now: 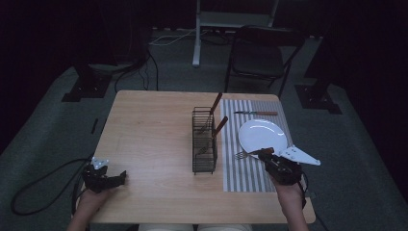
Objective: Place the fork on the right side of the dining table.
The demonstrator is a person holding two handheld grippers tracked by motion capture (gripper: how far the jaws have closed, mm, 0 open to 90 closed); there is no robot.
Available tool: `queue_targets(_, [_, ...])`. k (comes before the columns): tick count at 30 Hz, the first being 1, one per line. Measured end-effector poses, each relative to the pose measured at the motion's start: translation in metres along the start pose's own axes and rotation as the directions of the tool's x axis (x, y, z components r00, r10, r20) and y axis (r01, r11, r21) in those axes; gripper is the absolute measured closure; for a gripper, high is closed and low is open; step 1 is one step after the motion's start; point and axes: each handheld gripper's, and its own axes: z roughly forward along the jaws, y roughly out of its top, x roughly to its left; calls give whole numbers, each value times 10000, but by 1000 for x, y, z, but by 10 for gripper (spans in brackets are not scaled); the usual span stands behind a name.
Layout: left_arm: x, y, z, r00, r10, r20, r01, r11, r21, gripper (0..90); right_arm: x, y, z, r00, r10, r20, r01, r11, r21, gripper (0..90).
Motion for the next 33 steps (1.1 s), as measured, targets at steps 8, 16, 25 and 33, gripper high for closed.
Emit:
queue_targets(8, [0, 0, 0, 10000, -3, 1, 3, 10000, -1, 13, -2, -21, 6, 9996, 225, 171, -233, 9985, 486, 811])
queue_targets(16, [0, 0, 0, 10000, -1, 0, 1, 10000, 0, 12, -6, -33, 12, 9991, 182, 396, -214, 9962, 844, 811])
queue_targets(25, [0, 0, 0, 10000, -1, 1, 1, 10000, 0, 13, -12, -39, 13, 9977, 585, 352, -611, 9950, 785, 810])
queue_targets(33, [0, 0, 0, 10000, -14, -1, 14, 10000, -11, 13, -23, -41, 12, 9959, 788, 448, -812, 9952, 550, 732])
